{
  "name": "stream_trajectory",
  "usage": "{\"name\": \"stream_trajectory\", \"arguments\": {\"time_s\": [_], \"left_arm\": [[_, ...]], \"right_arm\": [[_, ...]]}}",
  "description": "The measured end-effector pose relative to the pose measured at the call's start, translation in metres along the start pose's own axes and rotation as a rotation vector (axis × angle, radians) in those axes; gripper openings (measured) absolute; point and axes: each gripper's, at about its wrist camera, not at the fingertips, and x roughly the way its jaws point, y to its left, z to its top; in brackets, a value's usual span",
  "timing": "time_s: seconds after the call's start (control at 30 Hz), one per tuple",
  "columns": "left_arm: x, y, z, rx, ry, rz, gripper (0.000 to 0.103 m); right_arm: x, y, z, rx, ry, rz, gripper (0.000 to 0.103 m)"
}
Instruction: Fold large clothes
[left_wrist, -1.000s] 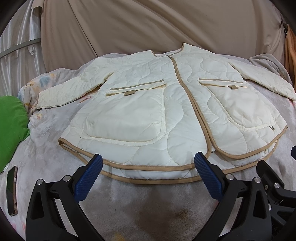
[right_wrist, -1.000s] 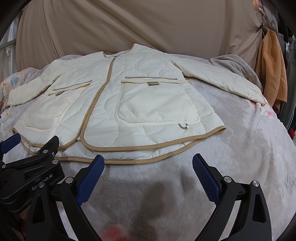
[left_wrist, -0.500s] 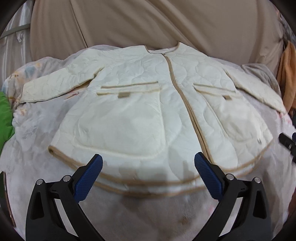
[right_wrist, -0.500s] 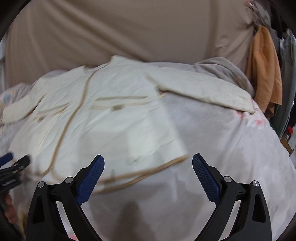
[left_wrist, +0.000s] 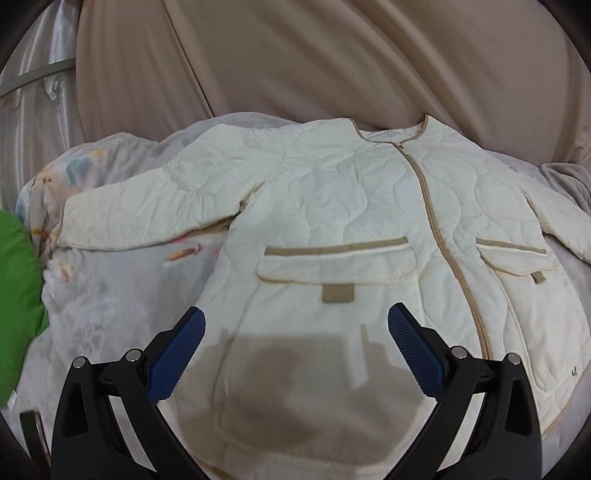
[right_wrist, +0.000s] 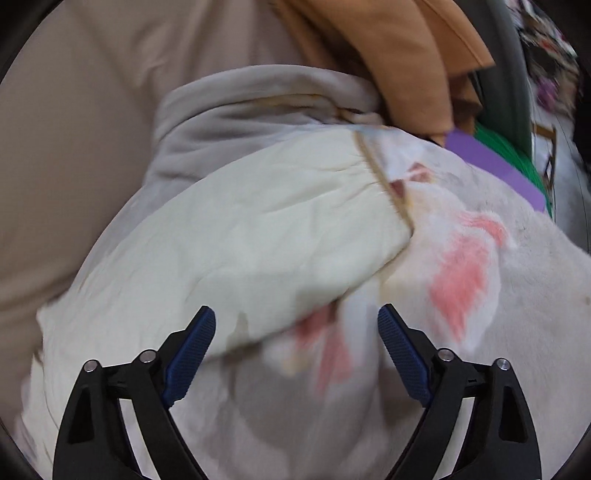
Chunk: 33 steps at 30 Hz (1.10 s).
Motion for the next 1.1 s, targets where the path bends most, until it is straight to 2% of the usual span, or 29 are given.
{"name": "stream_trajectory", "arguments": {"time_s": [0.03, 0.07, 0.1, 0.2, 0.23, 0.3, 0.4, 0.47, 0.57, 0.63, 0.7, 0.77, 0.9, 1.0, 1.07, 1.1], "left_arm": [[0.003, 0.001, 0.003, -0.003, 0.0, -0.007, 0.097], [0.007, 0.002, 0.006, -0.004, 0.001, -0.017, 0.097], [0.01, 0.002, 0.009, -0.008, 0.005, -0.028, 0.097], [0.02, 0.001, 0.018, -0.015, 0.012, -0.043, 0.097], [0.023, 0.001, 0.022, -0.018, 0.011, -0.045, 0.097], [0.027, 0.001, 0.03, -0.029, 0.004, -0.055, 0.097], [0.031, 0.002, 0.043, -0.049, -0.008, -0.073, 0.097], [0.034, 0.004, 0.053, -0.08, -0.012, -0.1, 0.097], [0.039, 0.01, 0.067, -0.13, -0.012, -0.141, 0.097], [0.044, 0.016, 0.074, -0.159, -0.007, -0.161, 0.097], [0.05, 0.023, 0.082, -0.18, 0.0, -0.182, 0.097], [0.059, 0.031, 0.087, -0.206, 0.013, -0.199, 0.097], [0.086, 0.045, 0.097, -0.286, 0.065, -0.262, 0.097], [0.106, 0.045, 0.101, -0.322, 0.101, -0.302, 0.097], [0.117, 0.036, 0.106, -0.31, 0.107, -0.296, 0.097], [0.121, 0.032, 0.108, -0.301, 0.107, -0.304, 0.097]], "right_arm": [[0.008, -0.005, 0.006, 0.031, 0.005, -0.001, 0.079], [0.015, -0.008, 0.011, 0.06, 0.008, -0.006, 0.066], [0.022, -0.011, 0.018, 0.089, 0.001, -0.008, 0.061], [0.026, 0.003, 0.029, 0.06, -0.031, -0.041, 0.017], [0.024, 0.015, 0.033, 0.031, -0.036, -0.027, 0.009], [0.006, 0.05, 0.036, -0.026, -0.095, 0.01, 0.009], [-0.034, 0.139, 0.028, -0.181, -0.162, 0.207, 0.008], [-0.06, 0.211, 0.005, -0.33, -0.164, 0.347, 0.008], [-0.087, 0.325, -0.057, -0.573, -0.126, 0.531, 0.008], [-0.09, 0.387, -0.11, -0.689, -0.056, 0.628, 0.008], [-0.081, 0.436, -0.165, -0.79, 0.012, 0.672, 0.008], [-0.06, 0.473, -0.225, -0.894, 0.098, 0.684, 0.014], [-0.027, 0.495, -0.305, -0.998, 0.241, 0.633, 0.019], [-0.037, 0.475, -0.321, -1.03, 0.26, 0.638, 0.026], [-0.047, 0.451, -0.311, -1.013, 0.253, 0.682, 0.052], [-0.052, 0.434, -0.305, -0.992, 0.227, 0.687, 0.055]]}}
